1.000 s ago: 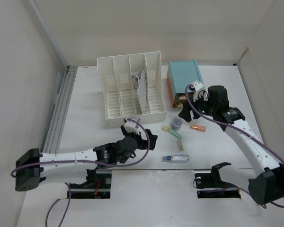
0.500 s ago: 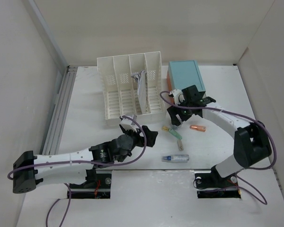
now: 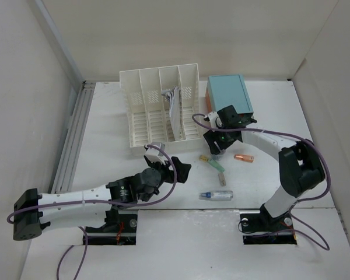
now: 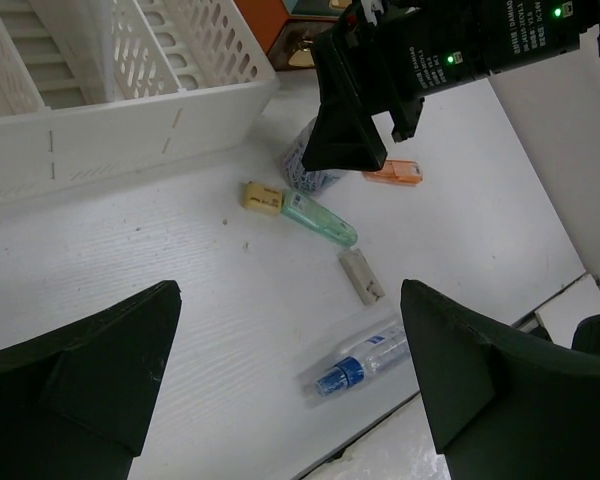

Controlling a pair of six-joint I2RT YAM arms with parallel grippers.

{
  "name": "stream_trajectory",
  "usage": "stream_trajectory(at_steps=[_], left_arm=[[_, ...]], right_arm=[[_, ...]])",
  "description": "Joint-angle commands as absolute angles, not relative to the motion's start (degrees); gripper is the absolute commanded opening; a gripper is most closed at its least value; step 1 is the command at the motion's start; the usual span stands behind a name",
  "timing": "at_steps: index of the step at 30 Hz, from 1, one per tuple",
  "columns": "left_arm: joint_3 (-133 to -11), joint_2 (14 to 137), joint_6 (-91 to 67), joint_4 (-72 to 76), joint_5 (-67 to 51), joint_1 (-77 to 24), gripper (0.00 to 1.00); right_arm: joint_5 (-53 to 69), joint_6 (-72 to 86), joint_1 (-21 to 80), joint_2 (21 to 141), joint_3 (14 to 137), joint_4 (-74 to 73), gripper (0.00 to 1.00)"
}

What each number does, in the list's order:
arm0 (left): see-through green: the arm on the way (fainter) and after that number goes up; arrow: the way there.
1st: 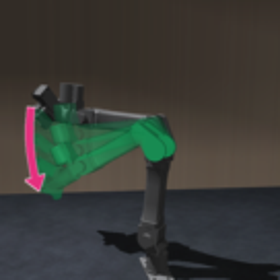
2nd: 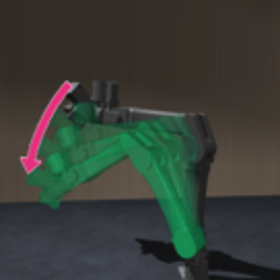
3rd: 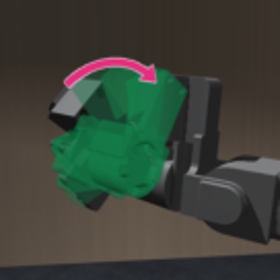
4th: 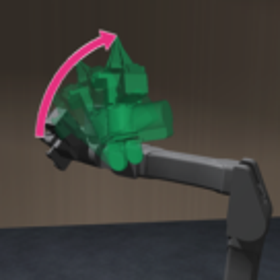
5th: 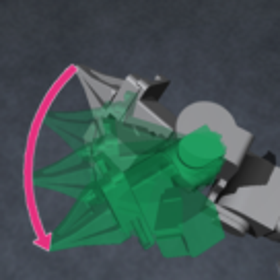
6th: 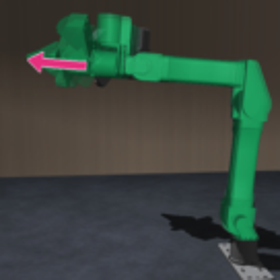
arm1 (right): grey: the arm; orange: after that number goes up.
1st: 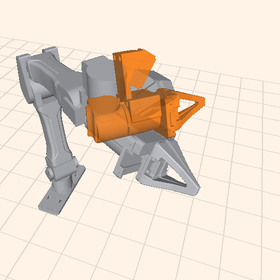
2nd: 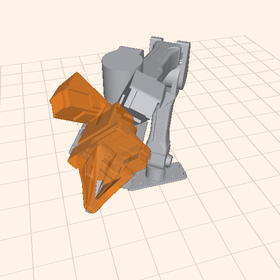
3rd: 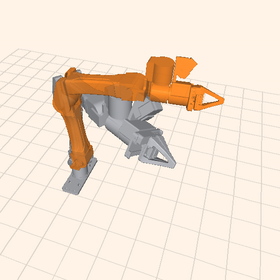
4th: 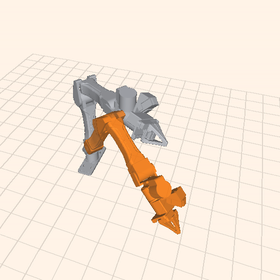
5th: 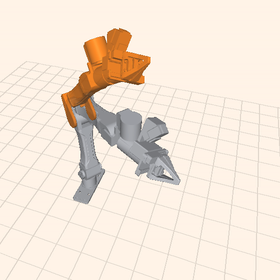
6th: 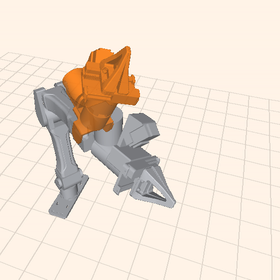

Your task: Organize the desk

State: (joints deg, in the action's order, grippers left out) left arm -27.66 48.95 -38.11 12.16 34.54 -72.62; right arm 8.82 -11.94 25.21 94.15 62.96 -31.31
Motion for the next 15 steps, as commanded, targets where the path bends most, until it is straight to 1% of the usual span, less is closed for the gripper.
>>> stream_trajectory(at_steps=[1, 5, 8, 9, 10, 12, 13, 14, 15], left_arm=[[-26.81, 47.9, -39.02, 11.96, 35.24, -72.33, 0.89], [-26.81, 46.76, -39.02, 11.43, 35.24, -72.33, 0.89], [-26.28, 45.71, -39.02, 11.43, 35.77, -72.33, 0.89], [-26.28, 45.7, -39.55, 10.82, 35.77, -72.33, 0.89], [-26.28, 45.09, -39.55, 10.81, 35.77, -72.33, 0.89], [-26.28, 44.57, -39.55, 10.29, 35.77, -72.33, 0.89], [-26.28, 44.56, -39.55, 9.76, 35.77, -72.33, 0.89], [-26.28, 44.56, -39.55, 9.76, 35.77, -72.33, 0.89], [-26.28, 44.04, -39.55, 9.23, 35.77, -72.33, 0.89]], right_arm=[[7.73, -11.07, 25.31, 94.83, 65.56, -31.73, 0.73], [7.73, -11.07, 24.79, 94.83, 65.57, -32.26, 0.73], [7.73, -11.07, 24.79, 94.83, 65.57, -32.78, 0.67], [8.26, -11.07, 24.79, 94.83, 65.57, -32.78, 0.65], [8.26, -11.07, 24.79, 94.83, 65.57, -32.78, 0.58], [8.26, -11.07, 24.79, 94.83, 66.09, -33.31, 0.56], [8.78, -11.07, 24.79, 94.83, 66.09, -33.31, 0.54], [8.79, -11.07, 24.26, 94.83, 66.09, -33.31, 0.45], [9.31, -11.07, 24.26, 94.83, 66.09, -33.31, 0.41]])
